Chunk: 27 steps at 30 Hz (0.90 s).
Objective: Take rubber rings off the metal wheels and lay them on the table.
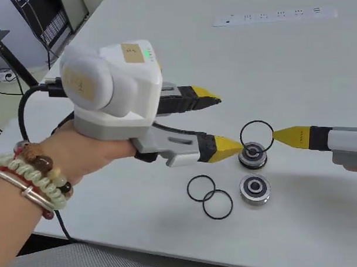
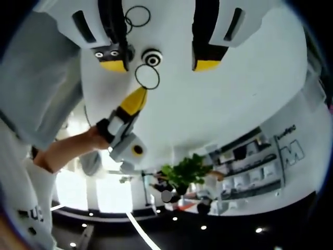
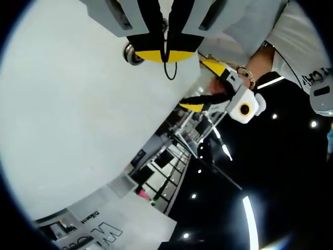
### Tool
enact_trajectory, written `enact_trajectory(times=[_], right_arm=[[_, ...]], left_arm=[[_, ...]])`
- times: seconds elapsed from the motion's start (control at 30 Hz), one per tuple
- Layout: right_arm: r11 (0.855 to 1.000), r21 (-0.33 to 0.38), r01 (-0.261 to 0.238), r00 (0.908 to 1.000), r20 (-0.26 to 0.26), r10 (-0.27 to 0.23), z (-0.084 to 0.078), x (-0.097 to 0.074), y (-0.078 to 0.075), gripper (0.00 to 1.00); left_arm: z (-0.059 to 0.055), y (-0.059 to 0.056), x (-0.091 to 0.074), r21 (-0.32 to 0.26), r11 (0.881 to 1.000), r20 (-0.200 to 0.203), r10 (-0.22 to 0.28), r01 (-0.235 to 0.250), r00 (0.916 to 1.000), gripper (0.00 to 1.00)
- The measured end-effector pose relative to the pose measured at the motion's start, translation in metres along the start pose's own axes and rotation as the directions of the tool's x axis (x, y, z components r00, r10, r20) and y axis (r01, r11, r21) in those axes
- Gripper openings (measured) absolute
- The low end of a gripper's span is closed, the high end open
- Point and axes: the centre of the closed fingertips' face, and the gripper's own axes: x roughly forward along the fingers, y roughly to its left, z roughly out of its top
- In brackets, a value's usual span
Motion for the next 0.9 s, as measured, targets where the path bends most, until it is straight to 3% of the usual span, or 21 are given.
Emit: enact_trajectory(times=[0.23,0.4,0.5,0.77,0.9], right_arm=[[1.0,-0.013,-0.015,0.9999,0.0,0.015,0.0,0.003,0.011,0.0],[0.999,-0.026,-0.029,0.9995,-0.014,0.029,0.0,0.007,0.016,0.0],[0.998,-0.034,-0.043,0.9987,-0.027,0.042,-0.002,0.012,0.021,0.0],[0.996,-0.053,-0.071,0.9948,-0.077,0.067,-0.009,0.023,0.031,0.0],[0.995,-0.062,-0.081,0.9913,-0.109,0.074,-0.015,0.029,0.034,0.0]], left_arm=[[-0.002,0.005,-0.03,0.009,0.999,0.001,0.05,-0.05,0.9988,0.52],[-0.011,0.009,-0.053,-0.011,0.995,-0.012,0.103,-0.103,0.9946,0.54],[-0.018,0.006,-0.068,-0.022,0.992,-0.02,0.124,-0.125,0.992,0.56],[-0.033,-0.01,-0.092,-0.072,0.99,-0.036,0.115,-0.117,0.9927,0.64],[-0.039,-0.01,-0.104,-0.107,0.982,-0.054,0.151,-0.156,0.987,0.72]])
